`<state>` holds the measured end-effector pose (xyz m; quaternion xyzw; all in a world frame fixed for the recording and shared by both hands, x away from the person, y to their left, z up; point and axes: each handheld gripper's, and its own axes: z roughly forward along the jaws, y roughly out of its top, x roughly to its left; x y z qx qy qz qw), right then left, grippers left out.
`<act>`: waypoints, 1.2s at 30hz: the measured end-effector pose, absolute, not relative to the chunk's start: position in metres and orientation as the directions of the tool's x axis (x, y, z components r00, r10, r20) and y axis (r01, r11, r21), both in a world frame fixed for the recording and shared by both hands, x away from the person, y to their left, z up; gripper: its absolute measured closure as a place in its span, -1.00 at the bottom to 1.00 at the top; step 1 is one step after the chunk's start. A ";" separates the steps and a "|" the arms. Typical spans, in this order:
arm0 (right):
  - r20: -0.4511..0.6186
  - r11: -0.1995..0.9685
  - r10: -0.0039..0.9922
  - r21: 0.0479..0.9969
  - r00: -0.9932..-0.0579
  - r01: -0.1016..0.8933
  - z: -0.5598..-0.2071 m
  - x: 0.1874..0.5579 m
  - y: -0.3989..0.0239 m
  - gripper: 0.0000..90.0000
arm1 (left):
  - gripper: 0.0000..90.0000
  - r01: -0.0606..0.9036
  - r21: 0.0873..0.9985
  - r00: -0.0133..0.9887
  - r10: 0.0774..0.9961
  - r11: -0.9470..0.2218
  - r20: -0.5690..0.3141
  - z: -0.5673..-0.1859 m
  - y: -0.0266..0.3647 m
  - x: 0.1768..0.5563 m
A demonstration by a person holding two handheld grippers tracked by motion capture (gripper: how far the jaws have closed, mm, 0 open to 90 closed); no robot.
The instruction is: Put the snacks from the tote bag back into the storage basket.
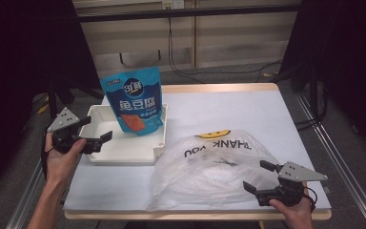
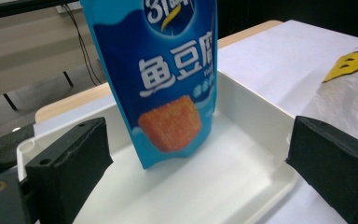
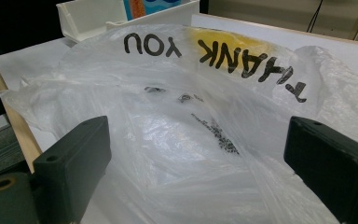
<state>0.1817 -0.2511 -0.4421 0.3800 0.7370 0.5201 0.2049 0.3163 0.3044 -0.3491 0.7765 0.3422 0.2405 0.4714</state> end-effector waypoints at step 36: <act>0.059 0.174 0.792 0.932 -0.608 0.318 -0.438 0.176 -0.253 -0.79 | -0.95 0.358 0.881 0.701 0.713 -0.311 -0.033 -0.446 0.263 0.216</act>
